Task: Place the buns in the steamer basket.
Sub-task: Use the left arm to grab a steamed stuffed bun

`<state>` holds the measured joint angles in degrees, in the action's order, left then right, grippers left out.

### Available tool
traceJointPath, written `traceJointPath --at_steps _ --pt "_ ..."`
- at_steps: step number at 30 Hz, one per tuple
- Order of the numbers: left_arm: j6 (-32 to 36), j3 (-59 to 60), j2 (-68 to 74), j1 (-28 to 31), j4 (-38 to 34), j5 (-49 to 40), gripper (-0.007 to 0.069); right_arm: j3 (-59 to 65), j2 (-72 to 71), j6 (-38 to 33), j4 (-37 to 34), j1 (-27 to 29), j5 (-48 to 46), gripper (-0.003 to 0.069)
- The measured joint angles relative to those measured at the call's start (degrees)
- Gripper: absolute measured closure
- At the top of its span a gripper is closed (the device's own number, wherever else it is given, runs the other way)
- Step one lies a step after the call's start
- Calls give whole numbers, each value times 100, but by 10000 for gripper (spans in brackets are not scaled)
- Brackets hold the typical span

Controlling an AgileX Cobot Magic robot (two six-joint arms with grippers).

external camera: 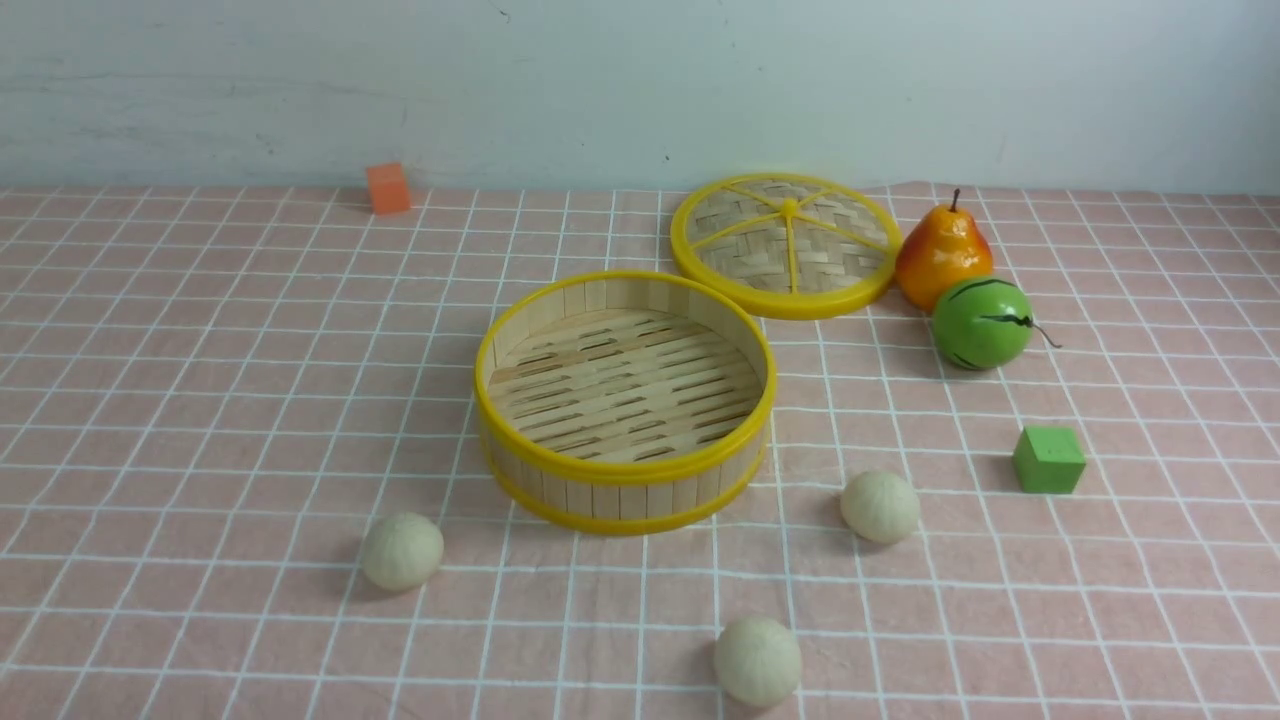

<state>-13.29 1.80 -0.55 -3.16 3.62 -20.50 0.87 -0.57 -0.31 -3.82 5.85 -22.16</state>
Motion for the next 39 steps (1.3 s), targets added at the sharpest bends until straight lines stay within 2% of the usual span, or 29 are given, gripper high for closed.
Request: traceJointPath --at_steps 9,13,14,15,16,17,18,19,22,25,33,35,37,39 --pt "0 0 0 0 22 0 386 0 0 31 -71 0 0 420" --pt "-161 0 0 0 -151 120 386 0 0 134 -684 0 0 420" --pt "-451 0 0 0 -454 223 386 0 0 326 -1232 0 0 420" --pt "-894 0 0 0 -1095 364 386 17 0 616 -1943 0 -5 420" --pt "-969 0 0 0 -1194 380 386 17 0 662 -2051 0 -5 420" --pt "-1560 0 0 0 -1981 484 386 40 0 1008 -2855 0 -29 420" --pt "-1738 0 0 0 -2222 497 386 46 0 1104 -3080 0 -36 420" --pt "-2396 0 0 0 -3121 564 386 52 0 1407 -3901 0 -92 420" --pt "-2966 0 0 0 -4043 577 386 52 0 1595 -4955 0 -92 420" --pt "-2955 0 0 0 -4187 609 386 52 0 1512 -5288 0 -92 420" --pt "-2768 -9 0 0 -4643 841 386 52 0 1241 -5407 0 -115 420" --pt "-2056 -207 0 0 -4654 730 386 54 0 936 -5579 0 -227 420" --pt "-1637 -377 0 0 -4640 629 386 54 0 734 -5674 0 -297 421" --pt "-914 -799 42 0 -4632 356 405 -90 0 235 -5749 0 -331 440"
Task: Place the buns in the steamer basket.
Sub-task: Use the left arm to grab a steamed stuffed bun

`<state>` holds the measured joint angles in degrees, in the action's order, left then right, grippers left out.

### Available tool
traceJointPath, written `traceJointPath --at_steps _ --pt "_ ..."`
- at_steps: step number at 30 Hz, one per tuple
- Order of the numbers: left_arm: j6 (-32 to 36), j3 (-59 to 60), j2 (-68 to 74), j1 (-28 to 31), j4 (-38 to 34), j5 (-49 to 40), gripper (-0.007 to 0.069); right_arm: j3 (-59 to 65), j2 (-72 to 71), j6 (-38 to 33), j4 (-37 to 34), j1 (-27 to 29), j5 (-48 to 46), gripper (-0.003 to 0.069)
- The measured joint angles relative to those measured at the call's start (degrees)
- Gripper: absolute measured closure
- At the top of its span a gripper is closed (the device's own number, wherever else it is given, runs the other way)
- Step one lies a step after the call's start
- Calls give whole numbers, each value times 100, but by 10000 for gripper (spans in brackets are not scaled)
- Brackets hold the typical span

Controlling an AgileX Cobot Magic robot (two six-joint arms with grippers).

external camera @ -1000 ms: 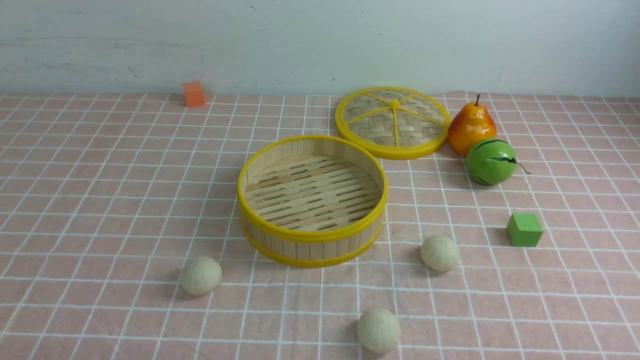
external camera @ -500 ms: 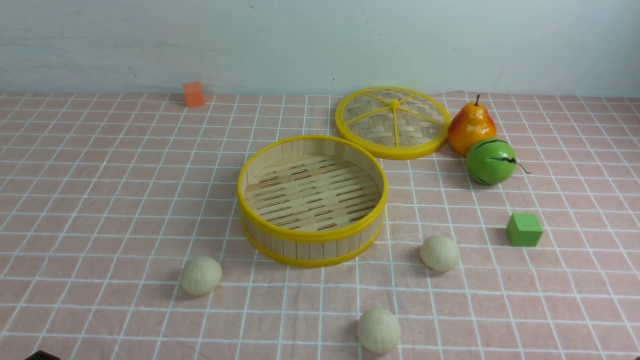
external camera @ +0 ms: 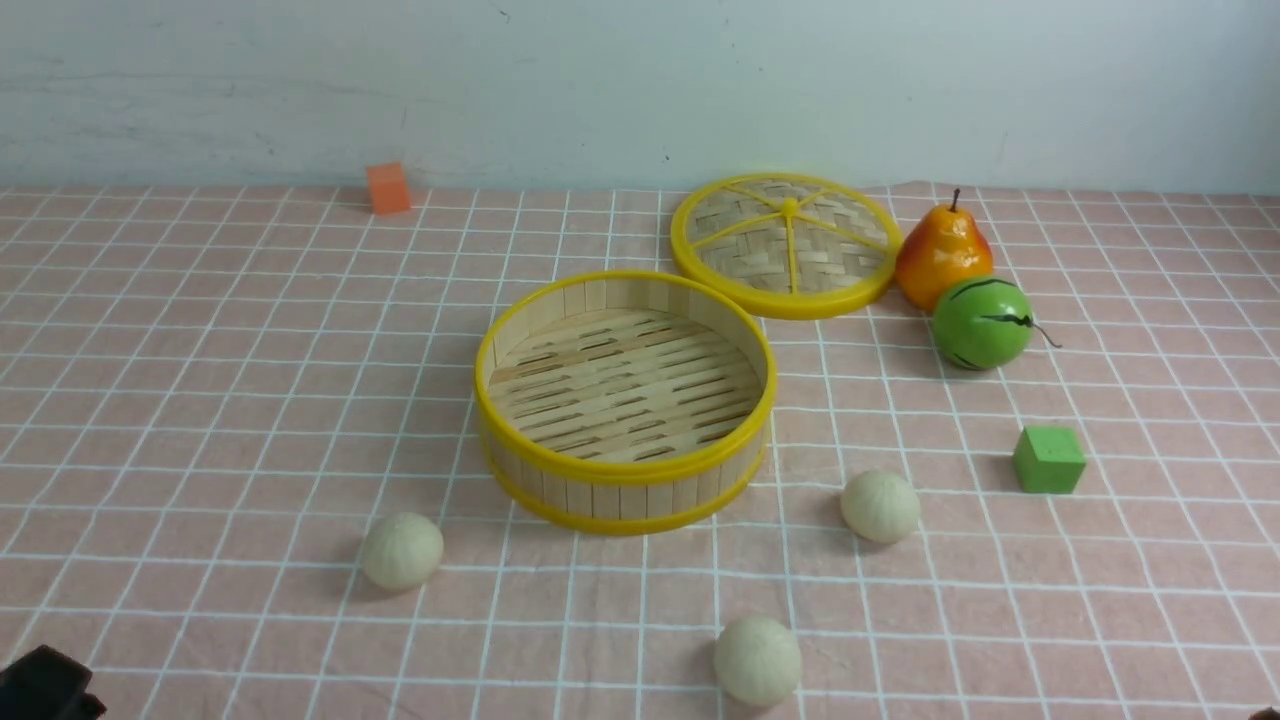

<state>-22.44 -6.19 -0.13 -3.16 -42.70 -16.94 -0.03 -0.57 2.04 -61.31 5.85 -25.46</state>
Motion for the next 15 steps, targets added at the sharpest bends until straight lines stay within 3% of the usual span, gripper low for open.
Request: traceJointPath --at_steps 4,5,6,7,11,12,15 --pt "565 -676 697 0 195 -497 491 -457 79 -818 17 0 286 528" --pt "816 -1132 1214 0 482 -767 561 -745 319 -1237 74 0 496 589" --pt "843 -1187 1281 0 482 -804 570 -785 361 -1292 75 0 542 598" --pt "1063 -1595 1848 0 840 -1129 630 -1084 704 -1681 164 0 667 655" --pt "1705 -3026 3376 0 1952 -2399 638 -2270 2200 -2981 481 0 503 679" --pt "1727 -3091 3449 0 2001 -2548 638 -2270 2275 -3038 481 0 467 679" --pt "2016 -4047 4643 0 2582 -3619 638 -3439 3611 -3773 876 -7 -608 677"
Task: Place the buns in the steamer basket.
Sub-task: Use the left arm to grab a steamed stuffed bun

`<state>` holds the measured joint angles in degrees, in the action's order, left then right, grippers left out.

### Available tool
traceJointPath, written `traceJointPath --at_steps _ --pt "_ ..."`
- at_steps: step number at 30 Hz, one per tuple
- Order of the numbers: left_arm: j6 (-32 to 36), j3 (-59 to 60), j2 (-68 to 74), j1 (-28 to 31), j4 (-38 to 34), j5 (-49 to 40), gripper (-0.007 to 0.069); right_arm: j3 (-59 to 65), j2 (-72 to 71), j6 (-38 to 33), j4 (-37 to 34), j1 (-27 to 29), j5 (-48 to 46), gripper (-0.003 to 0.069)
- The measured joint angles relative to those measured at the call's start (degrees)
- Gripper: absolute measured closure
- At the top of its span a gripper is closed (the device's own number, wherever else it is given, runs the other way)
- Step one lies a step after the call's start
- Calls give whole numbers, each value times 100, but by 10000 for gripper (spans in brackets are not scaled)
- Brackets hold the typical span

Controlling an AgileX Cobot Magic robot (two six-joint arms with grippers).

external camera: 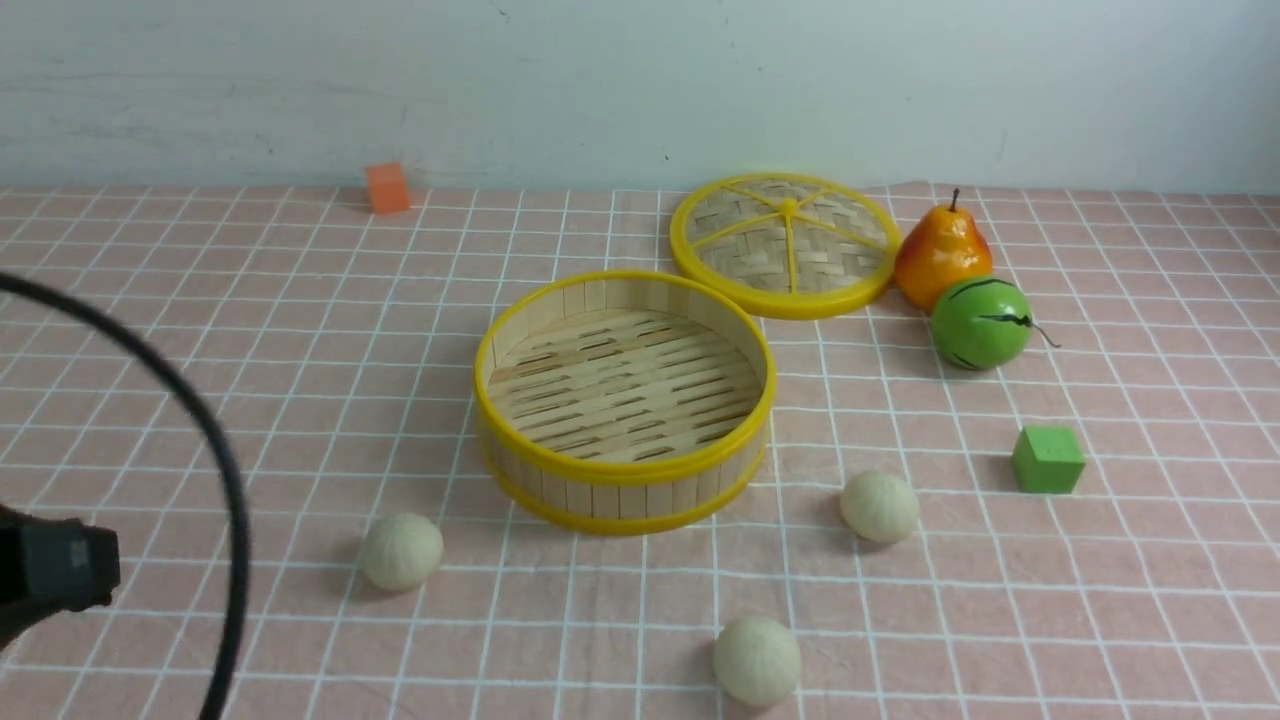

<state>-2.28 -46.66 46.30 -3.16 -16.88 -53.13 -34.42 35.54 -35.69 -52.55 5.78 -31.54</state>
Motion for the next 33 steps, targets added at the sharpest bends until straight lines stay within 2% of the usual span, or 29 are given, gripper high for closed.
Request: traceJointPath --at_steps 4,5,6,7,12,16,18,21,23,25,26,28,33 --pt "109 -579 966 -37 227 -427 638 -801 1058 -185 467 -240 -1075 673" --pt "189 -801 1458 -175 338 -470 638 -1223 1681 -161 865 -643 -1505 669" --pt "228 -849 1575 -224 366 -477 638 -1268 1747 -147 918 -643 -1545 669" --pt "302 -1023 2018 -467 499 -514 638 -1602 2320 83 1457 -1141 -1816 669" --pt "278 -1444 3135 -1322 1080 -561 635 -2433 3678 1145 3168 -2660 -2513 669" --pt "-226 -1927 3956 -1766 1688 -572 561 -2862 4548 1949 4266 -3495 -2794 665" --pt "-451 -2164 4308 -1809 1908 -560 491 -2964 4760 2177 4573 -3709 -2800 662" --pt "-655 -2410 4624 -1802 2055 -493 372 -2991 4860 2282 4674 -3812 -2785 660" --pt "-768 -2625 5046 -1769 2078 -380 253 -2991 4867 2314 4701 -3842 -2752 659" --pt "-817 -2700 5322 -1762 2077 -246 174 -2995 4867 2321 4716 -3848 -2747 659" --pt "-817 -2701 5351 -1762 2077 -246 174 -2995 4867 2321 4716 -3848 -2747 659" --pt "-919 -2712 5769 -1762 2077 40 110 -2995 4867 2327 4716 -3848 -2747 657" --pt "-1193 -2712 6263 -1762 2123 533 109 -2995 4867 2327 4716 -3848 -2747 655"
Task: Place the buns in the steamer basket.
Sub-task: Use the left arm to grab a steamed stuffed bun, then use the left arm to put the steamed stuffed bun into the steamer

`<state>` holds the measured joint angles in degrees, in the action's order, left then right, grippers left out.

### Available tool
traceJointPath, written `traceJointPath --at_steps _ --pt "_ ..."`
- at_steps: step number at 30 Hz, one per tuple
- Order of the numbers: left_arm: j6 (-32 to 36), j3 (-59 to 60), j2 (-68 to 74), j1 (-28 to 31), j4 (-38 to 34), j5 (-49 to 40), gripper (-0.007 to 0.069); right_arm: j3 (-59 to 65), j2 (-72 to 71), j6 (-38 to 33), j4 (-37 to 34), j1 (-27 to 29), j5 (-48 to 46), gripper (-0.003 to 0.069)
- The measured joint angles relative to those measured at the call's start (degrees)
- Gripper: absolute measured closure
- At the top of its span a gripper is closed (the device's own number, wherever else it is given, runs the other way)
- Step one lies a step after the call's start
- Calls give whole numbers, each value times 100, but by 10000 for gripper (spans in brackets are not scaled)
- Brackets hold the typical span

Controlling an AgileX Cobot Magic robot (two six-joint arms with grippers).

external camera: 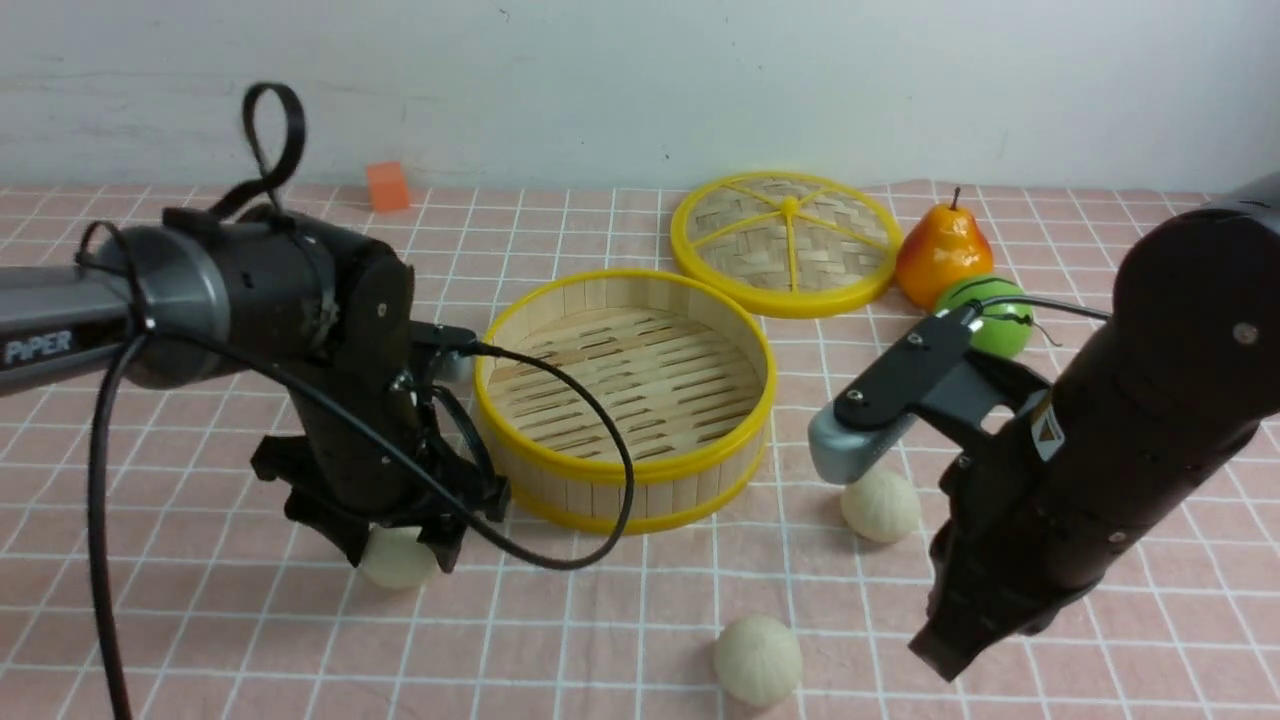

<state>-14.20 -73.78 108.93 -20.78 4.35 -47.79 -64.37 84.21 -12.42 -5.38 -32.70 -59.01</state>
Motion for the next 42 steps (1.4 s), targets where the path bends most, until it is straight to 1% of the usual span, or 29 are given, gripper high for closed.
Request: traceJointPath --at_steps 3,4,6,7,9,10,12,14,16,17,19,23,27,28,30,31,32,35,36,37,38,40,42 --pt "-130 0 93 0 41 173 165 0 0 0 0 0 -6 655" --pt "-161 -15 100 0 48 226 234 0 0 0 0 0 -6 652" --pt "-163 -84 100 0 54 195 314 0 -5 0 0 0 -6 651" --pt "-163 -169 100 0 54 127 379 0 -5 0 0 0 -6 648" --pt "-131 -364 53 0 54 -112 469 0 -5 0 0 0 -6 647" --pt "-118 -392 38 -8 44 -112 491 0 -5 0 0 0 -6 646" --pt "66 -860 -109 -107 22 -473 613 0 -5 0 0 0 44 645" --pt "275 -1316 -235 -296 22 -645 625 0 -5 0 0 0 139 643" --pt "436 -1772 -284 -556 2 -667 625 0 -5 0 -23 0 258 641" --pt "436 -1772 -284 -556 2 -657 625 0 -5 0 -24 0 289 641" --pt "494 -2282 -170 -886 -7 -456 625 0 -5 0 -136 0 448 639" --pt "494 -2656 258 -972 56 -217 623 0 -5 0 -299 0 449 636" --pt "333 -2857 776 -956 350 -267 592 0 -5 0 -388 0 321 628" --pt "174 -2943 1062 -928 492 -349 555 0 -5 0 -402 0 241 617" --pt "67 -3006 1302 -921 627 -417 486 0 -5 0 -423 0 181 601" --pt "43 -3011 1322 -921 651 -418 470 0 -5 0 -432 0 174 596" --pt "6 -3026 1401 -916 674 -425 428 0 -5 0 -443 0 171 585" --pt "-36 -3041 1507 -916 680 -437 289 0 -5 0 -461 0 150 522" --pt "-42 -3041 1508 -916 680 -437 274 0 -5 0 -461 0 145 507" --pt "-47 -3059 1513 -916 674 -446 211 0 -5 0 -461 0 151 456" --pt "-47 -3065 1513 -916 674 -467 182 0 -5 0 -461 0 165 438" --pt "-47 -3072 1460 -916 674 -550 146 0 -5 0 -461 0 201 375" --pt "-41 -3078 1310 -916 674 -759 127 -13 -5 0 -461 0 237 311"
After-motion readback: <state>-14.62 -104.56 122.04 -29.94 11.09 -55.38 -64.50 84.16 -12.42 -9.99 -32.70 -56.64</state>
